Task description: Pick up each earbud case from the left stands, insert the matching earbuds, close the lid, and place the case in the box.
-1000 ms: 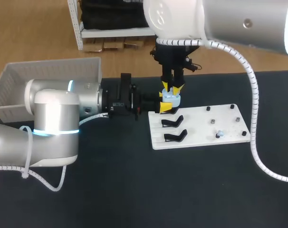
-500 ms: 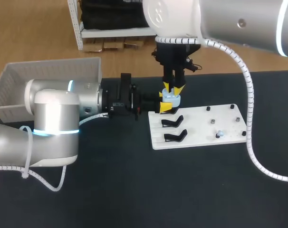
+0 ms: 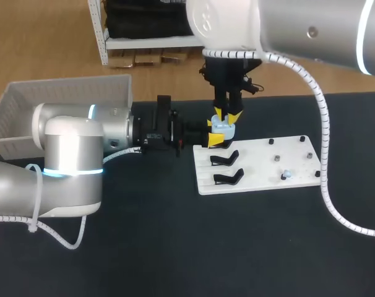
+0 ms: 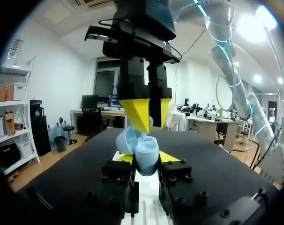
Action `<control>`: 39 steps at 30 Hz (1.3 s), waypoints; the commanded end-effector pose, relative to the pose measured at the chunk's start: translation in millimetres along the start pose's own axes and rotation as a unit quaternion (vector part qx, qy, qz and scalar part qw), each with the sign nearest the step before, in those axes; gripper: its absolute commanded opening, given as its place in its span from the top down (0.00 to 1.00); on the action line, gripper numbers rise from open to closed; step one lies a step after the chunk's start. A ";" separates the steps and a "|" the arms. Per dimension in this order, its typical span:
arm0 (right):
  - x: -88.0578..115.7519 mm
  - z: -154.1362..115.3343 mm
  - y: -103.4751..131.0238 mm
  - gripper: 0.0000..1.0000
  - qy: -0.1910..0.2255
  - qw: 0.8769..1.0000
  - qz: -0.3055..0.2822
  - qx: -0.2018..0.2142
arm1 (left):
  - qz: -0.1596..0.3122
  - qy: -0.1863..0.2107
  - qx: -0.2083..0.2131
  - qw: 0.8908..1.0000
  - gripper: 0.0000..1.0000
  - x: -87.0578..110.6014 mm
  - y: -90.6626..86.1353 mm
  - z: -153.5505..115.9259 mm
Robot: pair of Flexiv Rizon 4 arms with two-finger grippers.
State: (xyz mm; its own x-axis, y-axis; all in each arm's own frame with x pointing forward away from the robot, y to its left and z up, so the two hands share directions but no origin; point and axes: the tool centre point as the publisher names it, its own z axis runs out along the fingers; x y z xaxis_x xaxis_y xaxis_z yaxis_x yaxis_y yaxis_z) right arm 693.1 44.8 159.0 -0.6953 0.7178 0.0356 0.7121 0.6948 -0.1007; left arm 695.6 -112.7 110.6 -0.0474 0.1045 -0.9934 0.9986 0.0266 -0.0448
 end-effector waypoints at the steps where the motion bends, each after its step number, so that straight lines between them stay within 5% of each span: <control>1: 0.1 1.2 0.7 1.00 -0.002 1.000 0.001 0.003 | 0.000 -0.001 0.001 1.000 1.00 0.7 1.2 0.0; 15: 1.0 7.1 0.8 1.00 -0.007 1.000 0.001 0.006 | 0.000 -0.001 0.001 1.000 1.00 0.7 1.2 0.0; 19: 1.0 7.4 0.4 0.58 -0.004 1.000 0.001 0.004 | 0.000 -0.001 0.001 1.000 1.00 0.7 1.2 0.0; 22: 2.0 4.2 -2.9 0.58 0.002 1.000 0.004 -0.001 | 0.000 -0.001 0.001 1.000 1.00 0.7 1.2 0.0; 34: -6.6 -27.8 -69.2 0.58 0.070 0.989 -0.034 -0.127 | 0.000 -0.001 0.001 1.000 1.00 0.7 1.2 0.0; 39: -16.0 -25.7 -91.3 0.53 0.038 0.977 -0.119 -0.171 | 0.000 -0.001 0.001 1.000 1.00 0.7 1.2 0.0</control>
State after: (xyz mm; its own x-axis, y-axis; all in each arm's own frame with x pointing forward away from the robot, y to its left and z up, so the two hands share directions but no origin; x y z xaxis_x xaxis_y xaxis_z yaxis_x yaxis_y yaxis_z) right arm 677.7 2.9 196.4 -0.8049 0.5732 0.1533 0.5833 0.8118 0.0268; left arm 695.9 -112.6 110.6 -0.0474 0.1040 -0.9934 0.9986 0.0263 -0.0449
